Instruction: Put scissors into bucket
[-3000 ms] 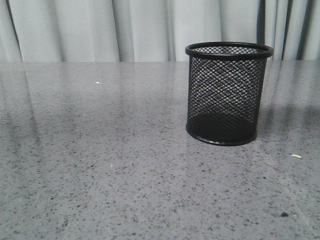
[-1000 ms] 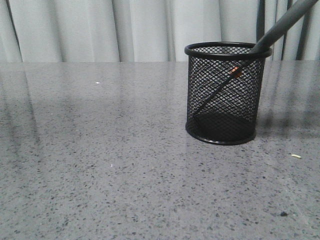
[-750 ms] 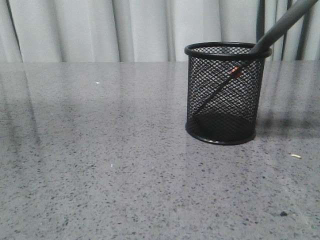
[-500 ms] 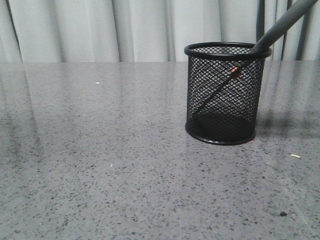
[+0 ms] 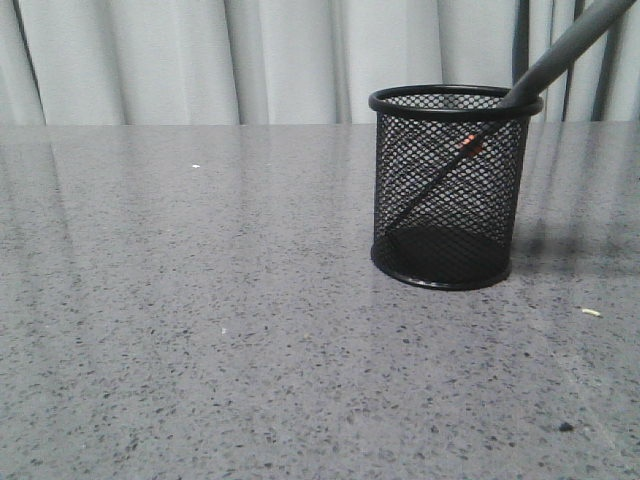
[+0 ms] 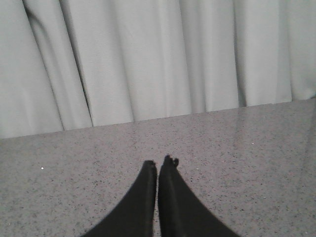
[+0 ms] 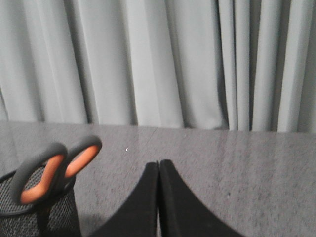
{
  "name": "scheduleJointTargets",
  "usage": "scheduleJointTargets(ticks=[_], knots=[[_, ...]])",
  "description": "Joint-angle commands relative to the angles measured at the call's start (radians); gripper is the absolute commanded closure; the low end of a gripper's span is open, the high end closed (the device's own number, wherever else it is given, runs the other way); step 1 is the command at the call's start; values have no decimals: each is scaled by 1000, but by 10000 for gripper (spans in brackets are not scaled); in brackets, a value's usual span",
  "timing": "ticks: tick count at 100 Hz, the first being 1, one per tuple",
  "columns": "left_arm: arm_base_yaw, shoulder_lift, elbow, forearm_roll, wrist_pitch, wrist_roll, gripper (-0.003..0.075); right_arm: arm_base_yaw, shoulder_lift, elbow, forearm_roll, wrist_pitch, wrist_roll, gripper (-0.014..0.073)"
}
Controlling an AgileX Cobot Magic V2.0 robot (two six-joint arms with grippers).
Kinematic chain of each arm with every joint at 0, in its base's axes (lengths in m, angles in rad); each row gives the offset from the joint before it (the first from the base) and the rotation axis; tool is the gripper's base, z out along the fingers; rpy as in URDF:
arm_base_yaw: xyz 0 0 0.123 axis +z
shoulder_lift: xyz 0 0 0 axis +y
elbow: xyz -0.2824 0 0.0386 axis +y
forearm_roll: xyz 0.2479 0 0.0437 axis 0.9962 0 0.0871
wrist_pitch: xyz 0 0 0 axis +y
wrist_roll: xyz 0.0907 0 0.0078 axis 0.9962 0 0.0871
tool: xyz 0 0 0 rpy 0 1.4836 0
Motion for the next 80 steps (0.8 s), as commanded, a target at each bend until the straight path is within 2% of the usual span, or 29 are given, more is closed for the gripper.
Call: scheduleJointTargets(ticks=[1,80], knots=[[2,-15,-7,-69,-65,1,740,-4,5,-21,5,-135,-2,659],[2,-15,4,-88,-67,1,740,-4,5,-21,5,-135,-2,659]])
